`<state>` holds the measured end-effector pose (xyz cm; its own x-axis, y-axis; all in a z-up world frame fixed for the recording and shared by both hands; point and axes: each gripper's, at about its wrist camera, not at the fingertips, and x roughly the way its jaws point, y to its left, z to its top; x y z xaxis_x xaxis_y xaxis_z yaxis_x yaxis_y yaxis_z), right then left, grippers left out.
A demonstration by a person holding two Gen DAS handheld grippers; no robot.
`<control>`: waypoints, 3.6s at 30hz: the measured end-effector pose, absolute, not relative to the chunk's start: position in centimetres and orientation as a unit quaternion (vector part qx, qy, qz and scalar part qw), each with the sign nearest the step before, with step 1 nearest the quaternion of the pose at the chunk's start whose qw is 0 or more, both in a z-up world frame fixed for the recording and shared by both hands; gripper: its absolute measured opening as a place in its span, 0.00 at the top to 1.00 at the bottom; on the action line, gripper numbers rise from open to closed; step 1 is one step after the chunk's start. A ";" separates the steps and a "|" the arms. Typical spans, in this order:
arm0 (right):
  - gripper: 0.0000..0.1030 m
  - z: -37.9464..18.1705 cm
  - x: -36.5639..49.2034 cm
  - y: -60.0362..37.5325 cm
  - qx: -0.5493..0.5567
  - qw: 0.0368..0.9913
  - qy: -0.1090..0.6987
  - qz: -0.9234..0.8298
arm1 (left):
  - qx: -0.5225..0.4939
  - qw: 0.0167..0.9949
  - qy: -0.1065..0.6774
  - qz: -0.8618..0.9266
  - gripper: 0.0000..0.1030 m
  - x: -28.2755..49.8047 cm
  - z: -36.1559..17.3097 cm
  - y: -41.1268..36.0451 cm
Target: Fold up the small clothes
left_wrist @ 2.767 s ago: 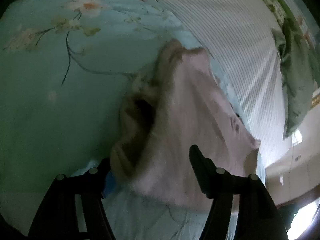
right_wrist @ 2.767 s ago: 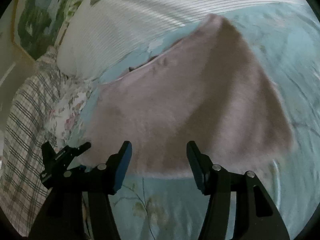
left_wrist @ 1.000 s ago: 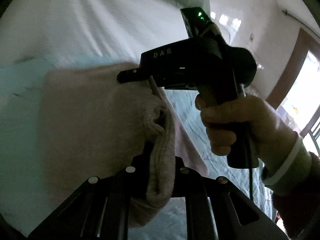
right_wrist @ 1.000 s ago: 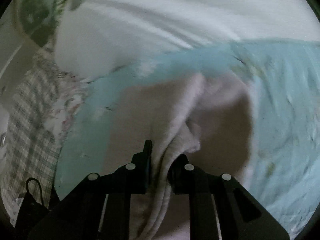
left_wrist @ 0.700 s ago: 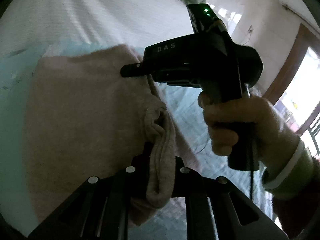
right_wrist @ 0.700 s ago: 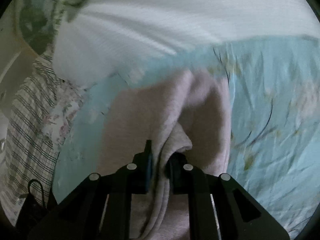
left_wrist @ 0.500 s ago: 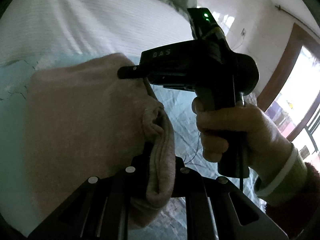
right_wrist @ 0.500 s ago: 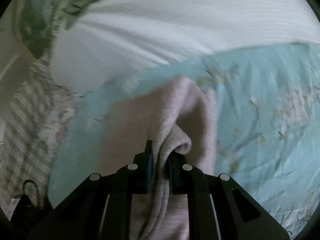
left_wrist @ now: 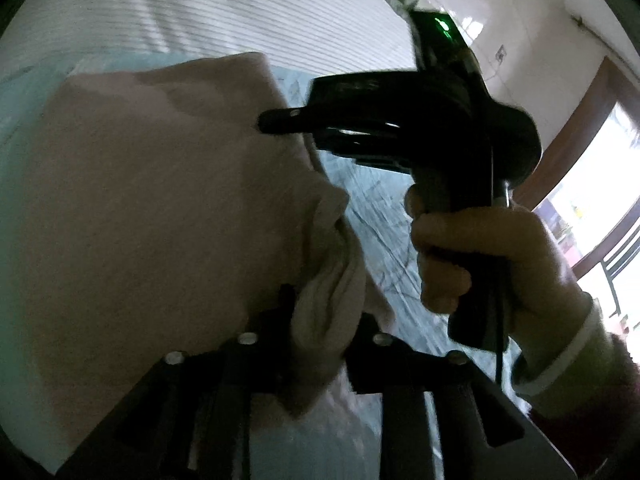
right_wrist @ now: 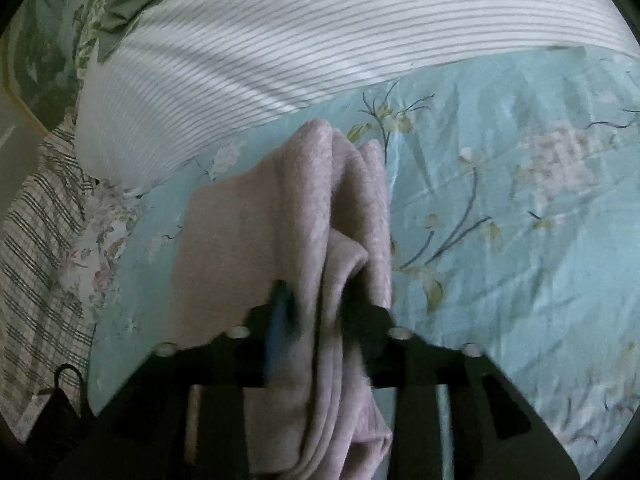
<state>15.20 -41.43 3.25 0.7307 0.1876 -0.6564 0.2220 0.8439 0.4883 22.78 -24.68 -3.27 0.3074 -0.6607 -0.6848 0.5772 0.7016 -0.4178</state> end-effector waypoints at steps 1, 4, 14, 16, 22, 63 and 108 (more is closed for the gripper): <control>0.38 3.4 14.8 -41.3 0.280 0.889 0.363 -0.009 | -0.053 0.807 0.447 -0.383 0.65 22.6 -3.0 -23.7; 0.25 3.5 13.1 -40.7 0.282 0.891 0.356 -0.005 | -0.073 0.815 0.438 -0.373 0.47 22.1 -1.9 -21.1; 0.24 0.7 11.8 -41.0 0.313 0.870 0.380 0.004 | -0.165 0.822 0.466 -0.283 0.29 27.8 -3.5 -12.0; 0.24 0.4 12.2 -41.3 0.324 0.866 0.380 0.008 | -0.178 0.815 0.473 -0.283 0.29 28.8 -4.3 -11.4; 0.24 -0.7 13.9 -41.0 0.331 0.858 0.391 0.025 | -0.213 0.775 0.520 -0.290 0.28 32.8 -7.2 -12.0; 0.57 -3.6 12.1 -15.6 0.318 0.840 0.414 0.151 | -0.190 0.854 0.452 -0.172 0.56 14.3 -5.1 11.3; 0.88 2.3 10.3 -16.8 0.283 0.895 0.337 0.072 | -0.132 0.854 0.438 -0.249 0.79 12.6 -2.9 9.5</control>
<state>10.33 -16.78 2.30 0.7622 0.3191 -0.5632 0.0628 0.8295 0.5550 12.60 9.48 -2.91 0.4922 -0.5405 -0.6823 0.3086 0.8413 -0.4438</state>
